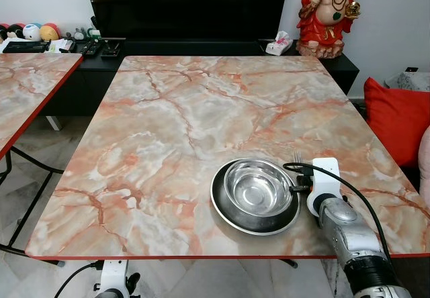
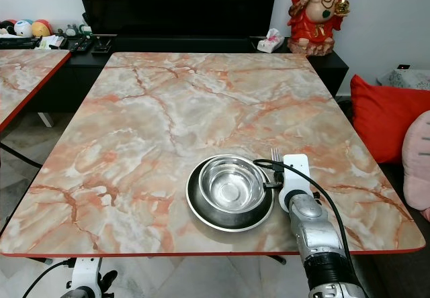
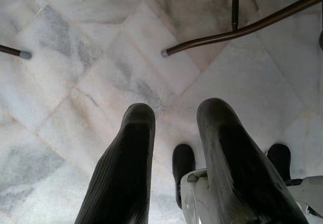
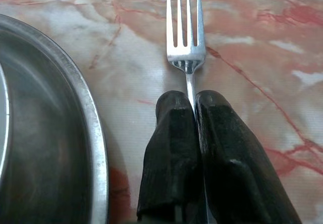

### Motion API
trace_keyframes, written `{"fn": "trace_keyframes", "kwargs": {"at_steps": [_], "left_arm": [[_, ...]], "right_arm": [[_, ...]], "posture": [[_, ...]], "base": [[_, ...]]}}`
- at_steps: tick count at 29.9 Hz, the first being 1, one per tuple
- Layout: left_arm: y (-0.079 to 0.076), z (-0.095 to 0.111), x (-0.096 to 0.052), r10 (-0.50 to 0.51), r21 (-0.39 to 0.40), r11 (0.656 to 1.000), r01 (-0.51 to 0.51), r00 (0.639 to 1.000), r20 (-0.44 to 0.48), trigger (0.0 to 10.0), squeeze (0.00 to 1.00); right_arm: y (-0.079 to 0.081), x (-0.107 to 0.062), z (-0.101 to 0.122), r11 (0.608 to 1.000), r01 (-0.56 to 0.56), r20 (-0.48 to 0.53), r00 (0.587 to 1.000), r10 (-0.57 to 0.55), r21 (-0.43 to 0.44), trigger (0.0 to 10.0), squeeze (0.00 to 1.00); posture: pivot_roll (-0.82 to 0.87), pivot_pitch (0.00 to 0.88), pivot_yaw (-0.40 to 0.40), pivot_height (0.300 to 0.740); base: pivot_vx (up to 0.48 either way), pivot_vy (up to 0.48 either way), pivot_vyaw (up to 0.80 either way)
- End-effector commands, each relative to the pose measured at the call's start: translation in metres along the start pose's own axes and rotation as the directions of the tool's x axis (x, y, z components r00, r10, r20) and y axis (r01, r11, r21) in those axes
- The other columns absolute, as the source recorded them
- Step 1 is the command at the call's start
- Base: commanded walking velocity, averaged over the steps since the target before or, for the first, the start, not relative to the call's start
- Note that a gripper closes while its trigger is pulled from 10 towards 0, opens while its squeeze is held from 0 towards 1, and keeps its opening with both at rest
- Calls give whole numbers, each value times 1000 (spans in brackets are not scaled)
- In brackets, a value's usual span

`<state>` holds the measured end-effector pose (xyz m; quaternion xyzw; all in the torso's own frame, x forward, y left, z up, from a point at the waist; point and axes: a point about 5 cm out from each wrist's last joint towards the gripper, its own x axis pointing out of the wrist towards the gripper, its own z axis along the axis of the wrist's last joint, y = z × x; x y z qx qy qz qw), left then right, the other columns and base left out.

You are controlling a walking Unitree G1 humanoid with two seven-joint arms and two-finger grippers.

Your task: Setting the table

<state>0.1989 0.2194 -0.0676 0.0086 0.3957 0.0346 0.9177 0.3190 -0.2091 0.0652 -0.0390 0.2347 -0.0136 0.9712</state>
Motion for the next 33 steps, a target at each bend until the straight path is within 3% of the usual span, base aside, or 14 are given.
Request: {"fn": "trace_keyframes", "kwargs": {"at_steps": [1,14,17,24,25,33], "left_arm": [[-1,-2,0,-4,1,1000,4,1000,-9,10000,0],[0,-2,0,-1,0,1000,1,1000,-8,10000,0],[0,-2,0,-1,1,1000,1,1000,-9,10000,0],[0,-2,0,0,1,1000,0,1000,-8,10000,0],[0,-2,0,1,1,1000,-1,1000,-9,10000,0],[0,-1,0,0,2,1000,0,1000,-7,10000,0]], "right_arm": [[-1,1,0,1000,4,-6,1000,-4,2,10000,0],[-1,2,-1,1000,0,-15,1000,0,-2,10000,0],[-1,2,-2,1000,-4,-18,1000,4,-2,10000,94],[0,2,-3,1000,-6,-23,1000,6,-2,10000,114],[0,2,-3,1000,-7,-23,1000,7,-3,10000,306],[0,2,-2,1000,-5,-21,1000,5,-2,10000,314]], "posture": [[85,0,-24,728],[85,0,-23,728],[85,0,-23,728],[85,0,-23,728],[86,0,-22,728],[85,0,-23,728]], "base": [[0,0,0],[0,0,0],[0,0,0],[0,0,0],[0,0,0],[0,0,0]]}}
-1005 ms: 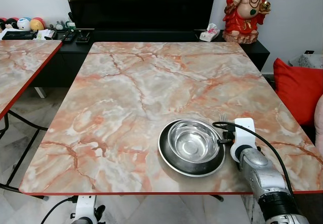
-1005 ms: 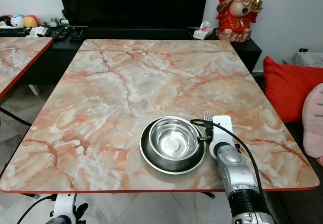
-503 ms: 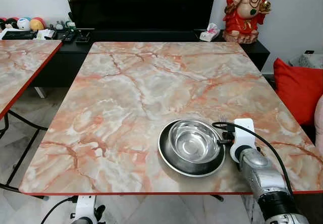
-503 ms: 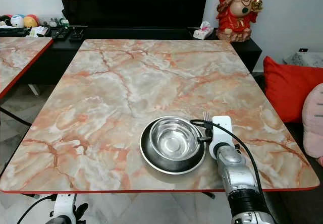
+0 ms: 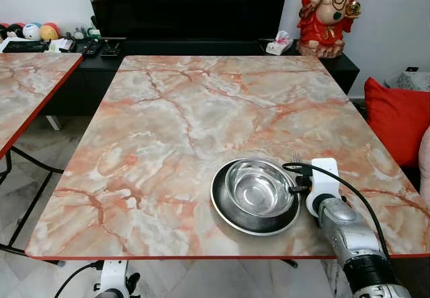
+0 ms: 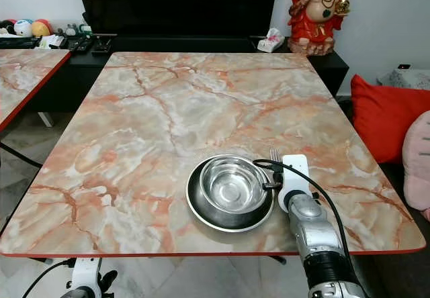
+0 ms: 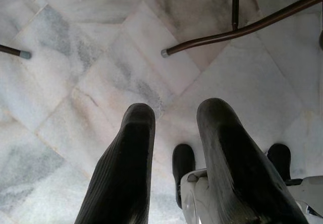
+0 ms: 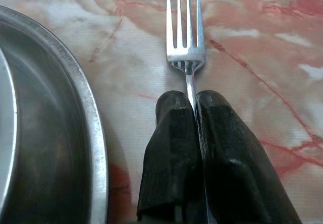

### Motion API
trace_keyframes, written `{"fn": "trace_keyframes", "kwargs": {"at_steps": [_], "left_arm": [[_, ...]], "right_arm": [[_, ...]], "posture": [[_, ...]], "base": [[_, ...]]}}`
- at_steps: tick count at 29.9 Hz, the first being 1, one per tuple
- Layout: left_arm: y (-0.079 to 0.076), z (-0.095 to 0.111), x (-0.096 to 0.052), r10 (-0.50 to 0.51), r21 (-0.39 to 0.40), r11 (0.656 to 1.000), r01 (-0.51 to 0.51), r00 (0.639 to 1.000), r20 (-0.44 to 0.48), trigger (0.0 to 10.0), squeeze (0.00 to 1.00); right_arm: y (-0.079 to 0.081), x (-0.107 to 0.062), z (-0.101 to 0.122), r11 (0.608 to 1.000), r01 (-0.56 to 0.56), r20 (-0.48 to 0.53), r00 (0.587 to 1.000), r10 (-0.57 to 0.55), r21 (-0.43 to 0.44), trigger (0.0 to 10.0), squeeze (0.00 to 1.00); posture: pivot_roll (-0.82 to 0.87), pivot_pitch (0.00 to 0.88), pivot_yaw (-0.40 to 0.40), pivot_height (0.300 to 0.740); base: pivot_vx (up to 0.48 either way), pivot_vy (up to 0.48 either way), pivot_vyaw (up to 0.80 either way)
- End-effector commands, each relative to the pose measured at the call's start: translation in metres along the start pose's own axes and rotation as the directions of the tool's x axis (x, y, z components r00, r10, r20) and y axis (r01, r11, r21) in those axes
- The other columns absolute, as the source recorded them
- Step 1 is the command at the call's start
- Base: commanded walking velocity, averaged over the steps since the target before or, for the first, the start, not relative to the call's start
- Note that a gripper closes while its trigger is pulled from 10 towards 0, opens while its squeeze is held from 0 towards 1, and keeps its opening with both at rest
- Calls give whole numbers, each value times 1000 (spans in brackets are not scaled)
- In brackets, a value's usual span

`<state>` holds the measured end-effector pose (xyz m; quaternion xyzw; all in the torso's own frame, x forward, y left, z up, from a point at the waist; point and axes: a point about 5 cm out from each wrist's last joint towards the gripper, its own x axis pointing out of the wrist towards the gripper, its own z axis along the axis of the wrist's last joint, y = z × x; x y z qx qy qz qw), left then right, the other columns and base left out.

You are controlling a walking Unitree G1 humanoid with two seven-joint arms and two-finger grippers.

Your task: Setting the table

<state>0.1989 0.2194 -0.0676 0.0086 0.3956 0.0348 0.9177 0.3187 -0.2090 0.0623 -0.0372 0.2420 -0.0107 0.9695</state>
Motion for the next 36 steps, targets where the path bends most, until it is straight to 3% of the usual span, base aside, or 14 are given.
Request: {"fn": "trace_keyframes", "kwargs": {"at_steps": [1,12,13,14,30,32,33,35,36], "left_arm": [[0,-1,0,0,4,1000,0,1000,-8,10000,0],[0,-1,0,-4,17,1000,4,1000,-6,10000,0],[-1,-1,0,-5,19,1000,5,1000,-6,10000,0],[-1,-1,0,-6,20,1000,6,1000,-6,10000,0],[-2,0,0,-9,23,1000,9,1000,-2,10000,0],[-2,0,0,-9,23,1000,9,1000,-1,10000,0],[-2,0,0,-9,23,1000,9,1000,-1,10000,0],[-2,0,0,-9,24,1000,9,1000,-1,10000,0],[-2,1,0,-9,24,1000,9,1000,-1,10000,0]], "right_arm": [[0,1,1,1000,0,-6,1000,0,-3,10000,314],[0,1,1,1000,-5,-6,1000,5,-4,10000,345],[1,2,1,1000,-6,-6,1000,6,-4,10000,541],[1,2,1,1000,-6,-6,1000,6,-4,10000,576],[1,2,0,1000,-5,-7,1000,5,-4,10000,537],[1,2,0,1000,-4,-7,1000,4,-6,10000,455],[1,2,0,1000,-3,-7,1000,3,-7,10000,243],[1,2,0,1000,-3,-7,1000,3,-7,10000,243],[1,2,1,1000,-1,-6,1000,1,-8,10000,0]], "posture": [[85,0,-23,728],[86,0,-24,728],[87,0,-23,728],[87,0,-23,728],[87,0,-24,728],[88,0,-24,728],[87,0,-24,728],[87,0,-24,728],[87,0,-23,728]], "base": [[0,0,0],[0,0,0],[0,0,0],[0,0,0],[0,0,0],[0,0,0],[0,0,0],[0,0,0],[0,0,0]]}}
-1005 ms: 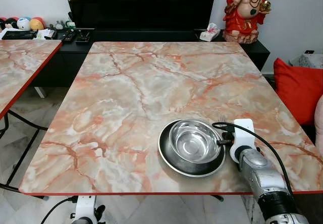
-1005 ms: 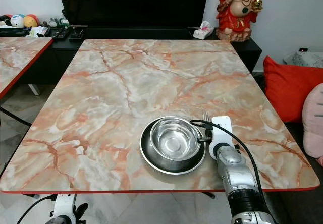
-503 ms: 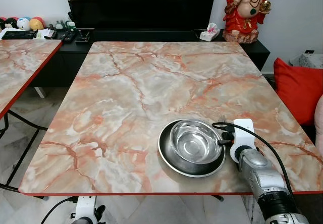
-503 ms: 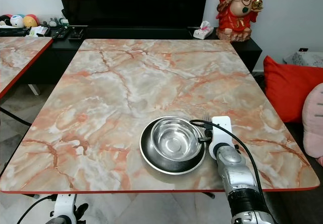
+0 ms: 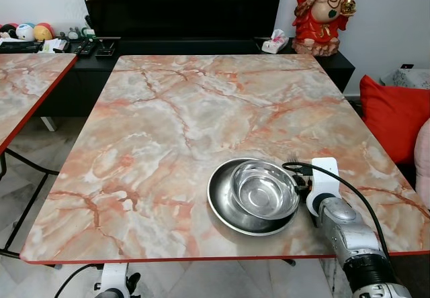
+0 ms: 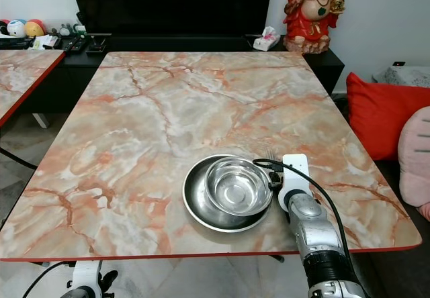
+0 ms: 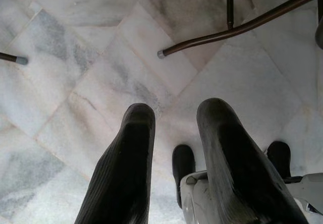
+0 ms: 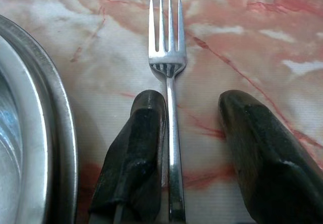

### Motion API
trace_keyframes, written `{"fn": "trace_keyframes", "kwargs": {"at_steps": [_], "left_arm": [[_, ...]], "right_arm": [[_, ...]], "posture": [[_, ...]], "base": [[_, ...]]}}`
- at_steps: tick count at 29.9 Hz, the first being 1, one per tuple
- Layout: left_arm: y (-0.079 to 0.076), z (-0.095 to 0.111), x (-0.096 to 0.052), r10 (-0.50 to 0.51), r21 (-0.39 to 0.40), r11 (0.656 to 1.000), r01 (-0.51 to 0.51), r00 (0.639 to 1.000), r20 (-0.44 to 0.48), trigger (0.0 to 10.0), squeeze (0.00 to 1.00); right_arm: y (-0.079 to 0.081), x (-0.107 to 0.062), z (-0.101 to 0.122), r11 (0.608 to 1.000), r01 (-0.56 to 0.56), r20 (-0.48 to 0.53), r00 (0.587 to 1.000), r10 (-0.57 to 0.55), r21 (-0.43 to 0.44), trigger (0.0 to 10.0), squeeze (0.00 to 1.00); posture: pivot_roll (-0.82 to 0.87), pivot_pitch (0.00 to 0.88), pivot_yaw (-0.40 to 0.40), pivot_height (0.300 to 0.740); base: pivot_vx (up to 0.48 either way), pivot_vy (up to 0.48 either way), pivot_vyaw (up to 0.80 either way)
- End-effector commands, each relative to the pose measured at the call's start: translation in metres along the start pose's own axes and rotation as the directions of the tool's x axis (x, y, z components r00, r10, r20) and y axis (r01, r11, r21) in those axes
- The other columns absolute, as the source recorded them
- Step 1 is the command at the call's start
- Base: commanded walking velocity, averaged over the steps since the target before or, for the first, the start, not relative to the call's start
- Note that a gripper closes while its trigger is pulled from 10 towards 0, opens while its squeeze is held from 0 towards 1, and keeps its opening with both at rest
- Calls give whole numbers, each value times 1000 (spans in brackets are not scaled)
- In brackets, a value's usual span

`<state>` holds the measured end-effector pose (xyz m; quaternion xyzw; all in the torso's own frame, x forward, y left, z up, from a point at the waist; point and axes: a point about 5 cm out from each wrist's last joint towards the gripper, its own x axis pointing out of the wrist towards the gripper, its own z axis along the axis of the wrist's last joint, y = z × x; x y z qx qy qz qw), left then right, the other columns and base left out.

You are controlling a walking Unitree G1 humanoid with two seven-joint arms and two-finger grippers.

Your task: Setting the table

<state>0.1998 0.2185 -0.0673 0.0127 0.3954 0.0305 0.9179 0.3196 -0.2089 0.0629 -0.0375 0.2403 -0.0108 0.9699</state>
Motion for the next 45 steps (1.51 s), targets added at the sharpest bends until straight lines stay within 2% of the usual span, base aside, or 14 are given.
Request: {"fn": "trace_keyframes", "kwargs": {"at_steps": [1,21,28,31,33,35,37,38,39,41,42,44,45], "left_arm": [[-1,0,0,-4,13,1000,4,1000,-1,10000,0],[-1,1,0,-7,22,1000,7,1000,1,10000,0],[-1,0,0,-7,19,1000,7,1000,1,10000,0],[-2,0,0,-6,18,1000,6,1000,0,10000,0],[-1,0,0,-6,19,1000,6,1000,-1,10000,0],[-1,0,0,-5,19,1000,5,1000,0,10000,0],[-1,0,0,-3,18,1000,3,1000,5,10000,0],[-1,0,0,-3,18,1000,3,1000,5,10000,0],[0,0,0,-3,18,1000,3,1000,8,10000,0],[0,0,0,-3,19,1000,3,1000,8,10000,0],[1,-1,-1,-1,20,1000,1,1000,6,10000,0],[1,-1,-1,0,21,1000,0,1000,5,10000,0],[2,-1,-1,2,21,1000,-2,1000,2,10000,0]], "right_arm": [[1,1,0,1000,-1,-9,1000,0,-8,10000,0],[-6,-1,23,999,46,97,994,-47,12,10000,0],[-10,-5,41,995,96,255,962,-99,22,10000,0],[-11,-6,43,994,105,281,954,-105,16,10000,0],[-9,-10,51,994,108,374,921,-108,19,10000,0],[-8,-13,55,993,108,417,901,-117,44,10000,0],[-12,-21,64,983,156,498,848,-183,97,10000,0],[-12,-21,64,983,156,498,848,-183,97,10000,0],[-14,-26,69,977,170,540,815,-212,127,10000,0],[-15,-28,71,975,172,559,800,-220,138,10000,0],[-14,-35,76,975,174,620,752,-224,140,10000,0],[-13,-37,78,975,175,636,739,-222,137,10000,0],[-12,-41,81,975,175,663,715,-221,136,10000,0]], "posture": [[87,0,-23,728],[88,0,-23,728],[89,0,-24,728],[90,0,-24,728],[89,0,-24,728],[90,0,-24,728],[89,0,-21,728],[89,0,-21,728],[89,1,-21,728],[89,2,-21,728],[88,1,-19,728],[87,1,-18,728],[86,0,-19,728]], "base": [[0,0,0],[0,0,0],[0,0,0],[0,0,0],[0,0,0],[0,0,0],[0,0,0],[0,0,0],[0,0,0],[0,0,0],[0,0,0],[0,0,0],[0,0,0]]}}
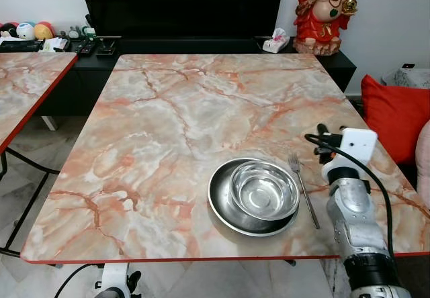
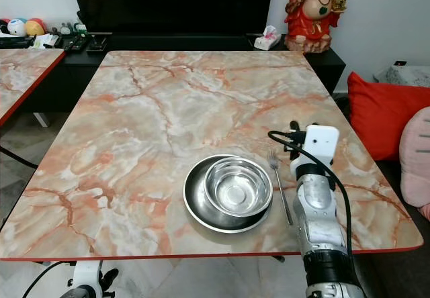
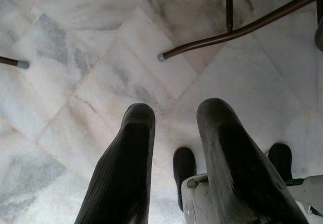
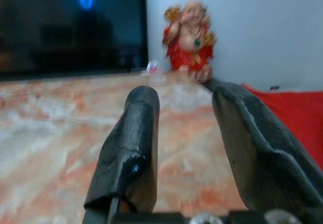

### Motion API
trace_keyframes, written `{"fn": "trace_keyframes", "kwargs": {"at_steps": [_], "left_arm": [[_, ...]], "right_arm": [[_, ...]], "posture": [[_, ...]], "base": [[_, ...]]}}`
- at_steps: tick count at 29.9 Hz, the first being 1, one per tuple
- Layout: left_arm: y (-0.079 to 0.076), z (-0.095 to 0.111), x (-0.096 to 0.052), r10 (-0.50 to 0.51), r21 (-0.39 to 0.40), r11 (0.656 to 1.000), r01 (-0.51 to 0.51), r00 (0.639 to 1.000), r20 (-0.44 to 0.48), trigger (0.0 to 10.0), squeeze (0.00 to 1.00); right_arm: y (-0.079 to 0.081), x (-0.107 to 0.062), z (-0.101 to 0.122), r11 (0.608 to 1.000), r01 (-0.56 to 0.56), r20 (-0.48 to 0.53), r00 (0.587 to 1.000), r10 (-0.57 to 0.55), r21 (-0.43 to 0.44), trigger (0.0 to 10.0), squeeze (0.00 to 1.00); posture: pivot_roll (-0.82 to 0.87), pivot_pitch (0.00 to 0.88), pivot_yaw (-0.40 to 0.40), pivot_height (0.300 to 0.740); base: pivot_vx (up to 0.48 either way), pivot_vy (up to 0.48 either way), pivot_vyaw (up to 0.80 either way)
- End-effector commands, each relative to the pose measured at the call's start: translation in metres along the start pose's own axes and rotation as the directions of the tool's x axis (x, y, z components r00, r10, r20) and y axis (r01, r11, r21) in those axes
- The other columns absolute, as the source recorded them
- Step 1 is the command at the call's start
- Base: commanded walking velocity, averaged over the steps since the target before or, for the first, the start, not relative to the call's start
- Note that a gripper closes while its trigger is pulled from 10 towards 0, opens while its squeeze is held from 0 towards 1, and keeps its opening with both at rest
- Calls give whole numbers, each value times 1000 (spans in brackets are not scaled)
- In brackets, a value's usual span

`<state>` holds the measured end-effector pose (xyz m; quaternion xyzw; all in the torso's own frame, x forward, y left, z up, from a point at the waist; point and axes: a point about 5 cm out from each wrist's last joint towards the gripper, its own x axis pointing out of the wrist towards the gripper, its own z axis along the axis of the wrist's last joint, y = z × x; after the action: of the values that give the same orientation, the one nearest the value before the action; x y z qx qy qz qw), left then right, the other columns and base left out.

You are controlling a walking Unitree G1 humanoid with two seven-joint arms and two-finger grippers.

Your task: Setting the table

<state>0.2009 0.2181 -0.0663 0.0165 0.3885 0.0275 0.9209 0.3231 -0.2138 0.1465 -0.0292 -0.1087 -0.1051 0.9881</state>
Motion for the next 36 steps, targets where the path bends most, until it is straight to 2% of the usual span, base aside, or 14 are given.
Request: {"fn": "trace_keyframes", "kwargs": {"at_steps": [1,3,9,19,24,36], "left_arm": [[2,-3,-1,5,12,1000,-5,1000,-14,10000,0],[3,-4,-1,9,9,1000,-9,1000,-20,10000,0],[3,-7,-2,11,0,1000,-11,999,-33,10000,0],[4,-14,-4,13,0,1000,-13,999,-51,10000,0],[4,-16,-5,13,1,1000,-13,998,-55,10000,0],[4,-16,-5,14,-2,1000,-15,998,-54,10000,0]], "right_arm": [[0,-1,10,1000,8,69,998,-7,-2,10000,0],[1,-1,16,1000,15,108,994,-16,13,10000,0],[11,0,23,1000,-16,143,990,12,27,10000,0],[14,0,26,1000,-29,175,984,27,12,10000,0],[18,0,30,999,-48,197,979,43,21,10000,0],[18,3,31,998,-55,206,978,46,39,10000,0]], "posture": [[88,0,-21,728],[91,0,-23,728],[89,0,-23,728],[86,0,-25,728],[94,0,-27,728],[99,0,-27,728]], "base": [[0,0,0],[0,0,0],[0,0,0],[0,277,0],[0,295,741],[0,312,0]]}}
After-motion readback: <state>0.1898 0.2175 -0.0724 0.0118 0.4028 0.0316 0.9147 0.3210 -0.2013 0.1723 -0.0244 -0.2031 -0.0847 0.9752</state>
